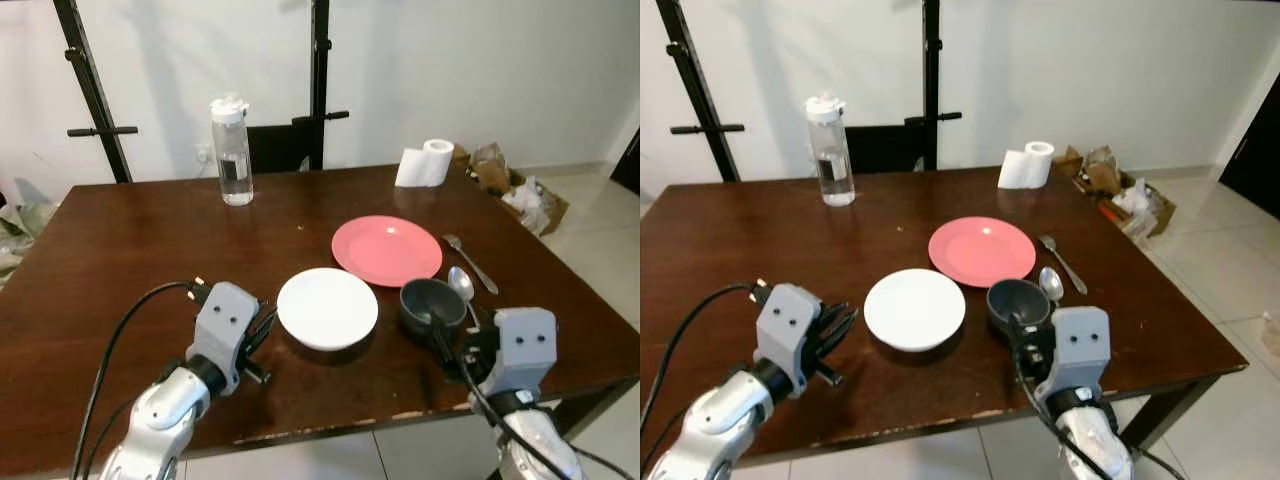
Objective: Setting the table
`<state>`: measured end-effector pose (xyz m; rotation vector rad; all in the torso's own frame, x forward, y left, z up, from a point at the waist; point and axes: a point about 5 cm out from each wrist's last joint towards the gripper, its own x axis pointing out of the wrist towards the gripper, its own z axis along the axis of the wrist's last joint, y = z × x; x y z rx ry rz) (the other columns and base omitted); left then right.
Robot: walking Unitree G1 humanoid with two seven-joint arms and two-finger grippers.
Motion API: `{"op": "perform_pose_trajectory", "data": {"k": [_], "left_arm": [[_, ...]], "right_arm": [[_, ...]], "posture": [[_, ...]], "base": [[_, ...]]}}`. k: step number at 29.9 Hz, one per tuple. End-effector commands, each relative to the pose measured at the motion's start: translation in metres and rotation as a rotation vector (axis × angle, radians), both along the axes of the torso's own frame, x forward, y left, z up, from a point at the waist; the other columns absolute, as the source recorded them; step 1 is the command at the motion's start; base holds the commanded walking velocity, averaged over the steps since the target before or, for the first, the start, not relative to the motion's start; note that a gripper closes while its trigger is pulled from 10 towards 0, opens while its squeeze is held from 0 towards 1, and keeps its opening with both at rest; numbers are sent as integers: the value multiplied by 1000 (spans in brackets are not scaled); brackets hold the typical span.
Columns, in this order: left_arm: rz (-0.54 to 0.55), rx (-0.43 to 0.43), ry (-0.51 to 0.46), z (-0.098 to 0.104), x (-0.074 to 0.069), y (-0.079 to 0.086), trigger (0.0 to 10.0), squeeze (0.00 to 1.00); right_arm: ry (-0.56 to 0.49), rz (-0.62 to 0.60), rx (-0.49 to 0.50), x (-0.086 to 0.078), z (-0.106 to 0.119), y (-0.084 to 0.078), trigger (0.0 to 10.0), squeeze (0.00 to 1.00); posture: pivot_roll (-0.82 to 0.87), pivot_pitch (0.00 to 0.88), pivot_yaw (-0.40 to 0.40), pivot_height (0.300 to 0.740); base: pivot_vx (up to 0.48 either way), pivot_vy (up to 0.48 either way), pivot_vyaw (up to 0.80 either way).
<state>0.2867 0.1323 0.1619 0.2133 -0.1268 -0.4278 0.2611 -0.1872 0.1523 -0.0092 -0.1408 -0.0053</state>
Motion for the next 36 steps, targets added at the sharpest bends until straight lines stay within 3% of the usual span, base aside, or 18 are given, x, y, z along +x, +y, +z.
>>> {"op": "perform_pose_trajectory", "data": {"k": [1,7,12,13,14,19,36], "left_arm": [[32,-10,28,-7,0,4,10000,0],[78,-29,56,-13,4,8,10000,0],[113,-60,52,-12,9,11,10000,0],[117,-62,51,-11,10,12,10000,0],[116,-62,52,-11,10,12,10000,0],[111,-59,54,-12,11,11,10000,0],[91,-60,62,-16,15,9,10000,0]], "right_arm": [[16,1,39,2,-6,4,10000,0],[-8,12,10,3,-4,11,10000,0],[-2,-18,107,5,-5,7,10000,0],[2,-56,178,7,-5,1,10000,0],[0,-71,188,7,-5,-2,10000,0],[-5,-89,194,5,-4,-7,10000,0],[26,-89,158,0,-11,-6,10000,0]], "posture": [[-11,0,91,740],[-14,0,98,740],[-11,0,101,740],[-11,0,101,740],[-21,0,107,740],[-33,0,116,740],[-52,0,121,740]], "base": [[0,0,0],[0,0,0],[0,0,0],[0,0,0],[0,0,0],[0,0,0],[-289,0,0]]}}
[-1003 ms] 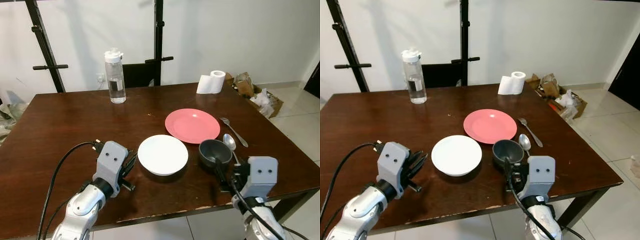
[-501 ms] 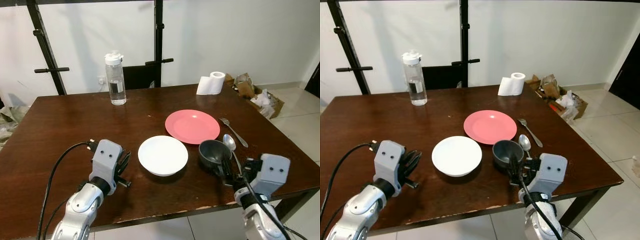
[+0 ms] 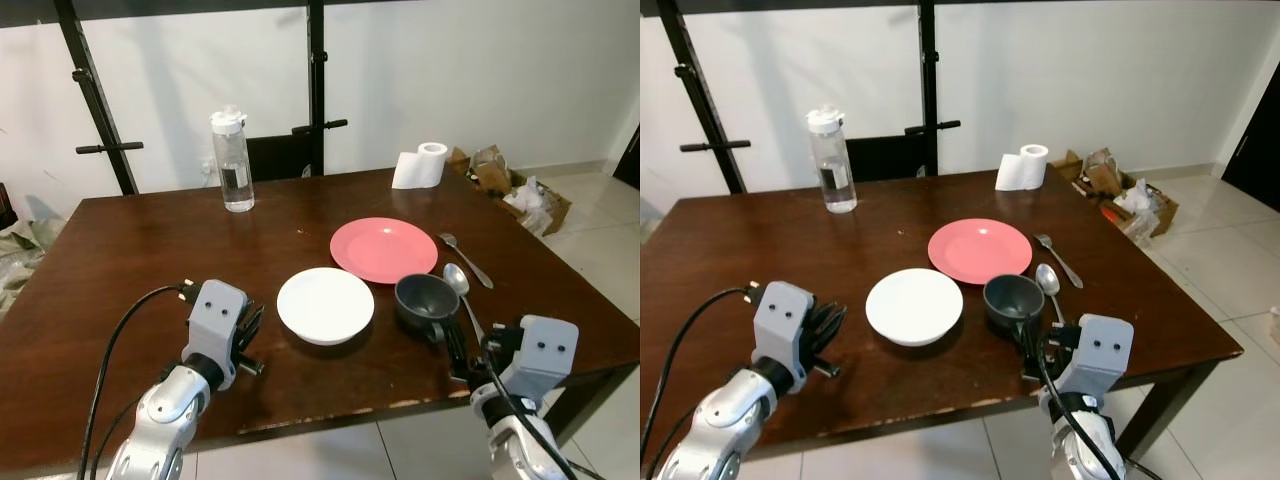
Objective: Setting the table
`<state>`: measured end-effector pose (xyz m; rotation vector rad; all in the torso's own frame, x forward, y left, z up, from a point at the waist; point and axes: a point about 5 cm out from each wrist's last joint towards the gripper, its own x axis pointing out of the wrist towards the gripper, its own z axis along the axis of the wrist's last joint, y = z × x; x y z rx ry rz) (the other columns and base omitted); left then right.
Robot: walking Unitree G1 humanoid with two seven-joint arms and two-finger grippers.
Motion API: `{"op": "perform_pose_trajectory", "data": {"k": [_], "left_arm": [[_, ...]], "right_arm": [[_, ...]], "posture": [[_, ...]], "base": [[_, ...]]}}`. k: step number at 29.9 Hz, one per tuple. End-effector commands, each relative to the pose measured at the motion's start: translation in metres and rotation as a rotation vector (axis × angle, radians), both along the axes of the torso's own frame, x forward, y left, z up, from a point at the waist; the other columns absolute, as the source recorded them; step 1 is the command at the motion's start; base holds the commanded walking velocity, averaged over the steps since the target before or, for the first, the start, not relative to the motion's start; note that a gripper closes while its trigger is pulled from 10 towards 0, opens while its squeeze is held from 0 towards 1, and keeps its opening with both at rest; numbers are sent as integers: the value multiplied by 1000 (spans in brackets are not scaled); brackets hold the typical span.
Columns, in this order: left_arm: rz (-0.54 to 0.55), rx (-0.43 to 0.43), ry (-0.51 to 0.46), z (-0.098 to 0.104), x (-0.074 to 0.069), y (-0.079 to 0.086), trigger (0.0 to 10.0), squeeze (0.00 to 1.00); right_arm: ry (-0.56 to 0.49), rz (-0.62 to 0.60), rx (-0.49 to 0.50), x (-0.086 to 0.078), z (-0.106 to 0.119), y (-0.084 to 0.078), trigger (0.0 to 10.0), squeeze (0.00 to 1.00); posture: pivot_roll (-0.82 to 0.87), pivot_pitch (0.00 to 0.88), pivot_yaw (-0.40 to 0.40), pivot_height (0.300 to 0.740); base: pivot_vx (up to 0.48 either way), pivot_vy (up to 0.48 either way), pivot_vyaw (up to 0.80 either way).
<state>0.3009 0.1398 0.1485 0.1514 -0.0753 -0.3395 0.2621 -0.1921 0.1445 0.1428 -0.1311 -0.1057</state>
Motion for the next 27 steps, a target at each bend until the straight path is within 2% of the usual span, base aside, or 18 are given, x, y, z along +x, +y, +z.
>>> {"op": "perform_pose_trajectory", "data": {"k": [1,27], "left_arm": [[1,-5,7,-3,0,1,10000,0],[-7,-12,9,-4,0,0,10000,0]], "right_arm": [[17,2,0,-1,-3,-1,10000,0],[34,15,-3,-7,-7,3,10000,0]], "posture": [[-52,0,121,740],[-61,0,128,740]], "base": [[-330,0,0],[-263,0,0]]}}
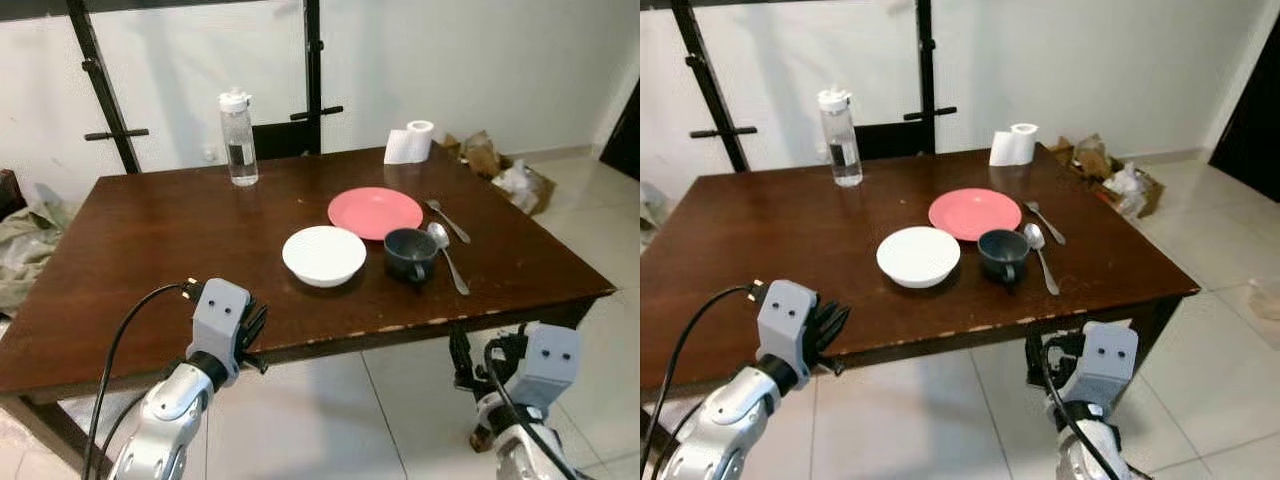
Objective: Setting the table
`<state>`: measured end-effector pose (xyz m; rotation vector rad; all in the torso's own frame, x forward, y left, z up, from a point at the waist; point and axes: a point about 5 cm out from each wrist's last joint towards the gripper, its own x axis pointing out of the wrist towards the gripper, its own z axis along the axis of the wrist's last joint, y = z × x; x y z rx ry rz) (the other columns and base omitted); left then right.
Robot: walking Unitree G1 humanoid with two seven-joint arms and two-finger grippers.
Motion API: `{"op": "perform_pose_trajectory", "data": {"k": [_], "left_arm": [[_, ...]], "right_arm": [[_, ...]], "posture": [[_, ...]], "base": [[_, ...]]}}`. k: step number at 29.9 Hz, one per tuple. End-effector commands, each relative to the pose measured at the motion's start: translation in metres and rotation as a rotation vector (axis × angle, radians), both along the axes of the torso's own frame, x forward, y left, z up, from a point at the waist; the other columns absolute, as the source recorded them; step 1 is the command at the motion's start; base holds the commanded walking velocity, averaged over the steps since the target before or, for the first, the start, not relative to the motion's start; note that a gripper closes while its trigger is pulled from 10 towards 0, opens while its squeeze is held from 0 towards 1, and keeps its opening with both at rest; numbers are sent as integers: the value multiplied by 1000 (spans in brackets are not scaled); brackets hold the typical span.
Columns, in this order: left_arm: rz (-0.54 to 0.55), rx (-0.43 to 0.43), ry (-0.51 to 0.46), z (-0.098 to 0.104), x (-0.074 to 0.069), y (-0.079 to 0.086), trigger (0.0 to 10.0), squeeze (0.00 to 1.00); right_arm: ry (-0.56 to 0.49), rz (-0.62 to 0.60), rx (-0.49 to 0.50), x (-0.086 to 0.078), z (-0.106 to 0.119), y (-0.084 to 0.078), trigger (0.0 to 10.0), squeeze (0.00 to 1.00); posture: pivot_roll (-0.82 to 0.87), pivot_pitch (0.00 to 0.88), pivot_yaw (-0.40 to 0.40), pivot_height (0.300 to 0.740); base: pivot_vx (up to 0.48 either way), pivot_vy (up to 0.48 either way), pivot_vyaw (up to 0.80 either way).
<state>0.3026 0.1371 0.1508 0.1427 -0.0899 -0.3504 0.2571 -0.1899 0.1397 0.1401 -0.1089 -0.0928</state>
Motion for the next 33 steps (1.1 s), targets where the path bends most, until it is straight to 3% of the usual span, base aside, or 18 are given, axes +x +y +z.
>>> {"op": "perform_pose_trajectory", "data": {"k": [1,33], "left_arm": [[4,-2,21,-6,-2,3,10000,0],[-4,-1,24,-5,-2,2,10000,0]], "right_arm": [[14,1,-1,-2,-2,1,10000,0],[27,7,4,-4,-5,4,10000,0]], "posture": [[-61,0,128,740],[-53,0,134,740]], "base": [[-262,0,0],[-270,0,0]]}}
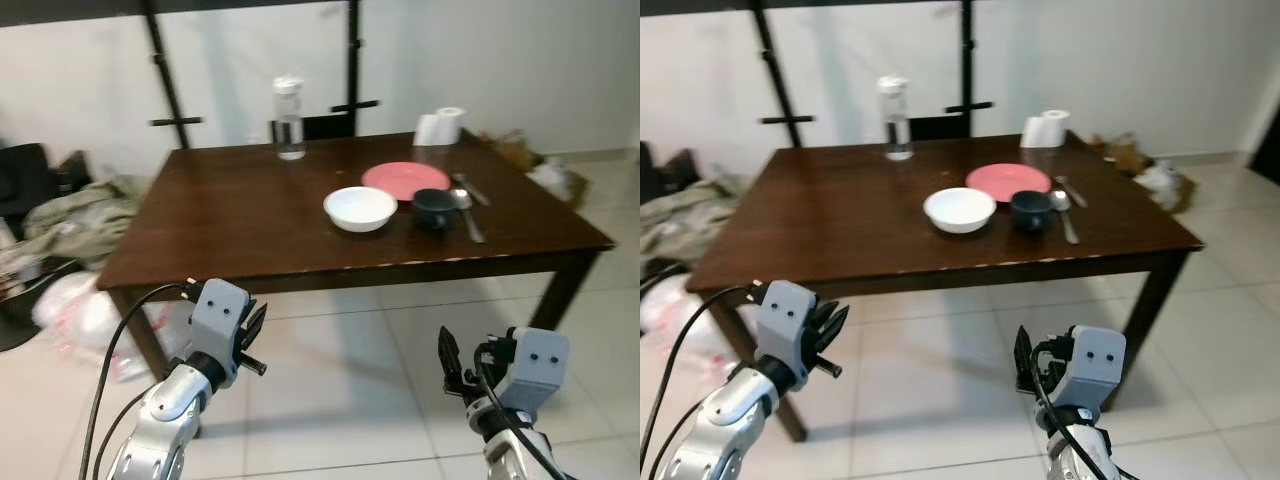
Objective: Setting the table
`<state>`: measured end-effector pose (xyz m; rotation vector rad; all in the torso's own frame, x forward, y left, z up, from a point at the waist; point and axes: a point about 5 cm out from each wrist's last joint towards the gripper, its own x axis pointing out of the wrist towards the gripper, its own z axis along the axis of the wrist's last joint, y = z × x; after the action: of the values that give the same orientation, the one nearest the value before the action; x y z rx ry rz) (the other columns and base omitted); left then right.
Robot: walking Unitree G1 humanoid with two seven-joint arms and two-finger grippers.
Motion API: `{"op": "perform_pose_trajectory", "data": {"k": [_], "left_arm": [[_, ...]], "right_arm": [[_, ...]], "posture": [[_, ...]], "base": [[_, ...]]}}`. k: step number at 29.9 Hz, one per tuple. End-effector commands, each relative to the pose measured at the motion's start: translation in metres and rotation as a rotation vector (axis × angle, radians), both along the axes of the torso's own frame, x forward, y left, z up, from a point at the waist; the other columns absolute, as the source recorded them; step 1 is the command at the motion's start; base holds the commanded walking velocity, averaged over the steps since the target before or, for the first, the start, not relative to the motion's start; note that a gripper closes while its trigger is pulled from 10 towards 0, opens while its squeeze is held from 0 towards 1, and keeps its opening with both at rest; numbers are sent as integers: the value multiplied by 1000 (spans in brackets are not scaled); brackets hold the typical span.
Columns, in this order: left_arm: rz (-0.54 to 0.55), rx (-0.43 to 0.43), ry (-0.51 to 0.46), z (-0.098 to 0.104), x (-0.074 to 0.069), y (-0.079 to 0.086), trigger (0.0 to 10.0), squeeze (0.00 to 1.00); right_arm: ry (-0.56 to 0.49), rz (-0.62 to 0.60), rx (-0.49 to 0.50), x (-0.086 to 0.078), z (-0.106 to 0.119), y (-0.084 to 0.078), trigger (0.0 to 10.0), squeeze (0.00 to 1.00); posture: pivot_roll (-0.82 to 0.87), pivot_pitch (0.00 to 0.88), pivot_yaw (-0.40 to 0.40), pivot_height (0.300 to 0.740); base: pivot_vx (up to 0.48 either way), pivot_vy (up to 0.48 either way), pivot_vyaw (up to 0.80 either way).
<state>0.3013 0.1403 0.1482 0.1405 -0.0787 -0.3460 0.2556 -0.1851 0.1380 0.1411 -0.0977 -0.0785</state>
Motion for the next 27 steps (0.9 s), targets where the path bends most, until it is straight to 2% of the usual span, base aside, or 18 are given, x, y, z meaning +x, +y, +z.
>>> {"op": "perform_pose_trajectory", "data": {"k": [1,27], "left_arm": [[-9,-1,13,-2,-1,-1,10000,0],[-9,4,15,-2,-1,-1,10000,0]], "right_arm": [[17,-8,3,-2,-3,-1,10000,0],[22,-3,9,-2,-5,2,10000,0]], "posture": [[-53,0,134,740],[-45,0,140,740]], "base": [[-277,0,0],[-278,0,0]]}}
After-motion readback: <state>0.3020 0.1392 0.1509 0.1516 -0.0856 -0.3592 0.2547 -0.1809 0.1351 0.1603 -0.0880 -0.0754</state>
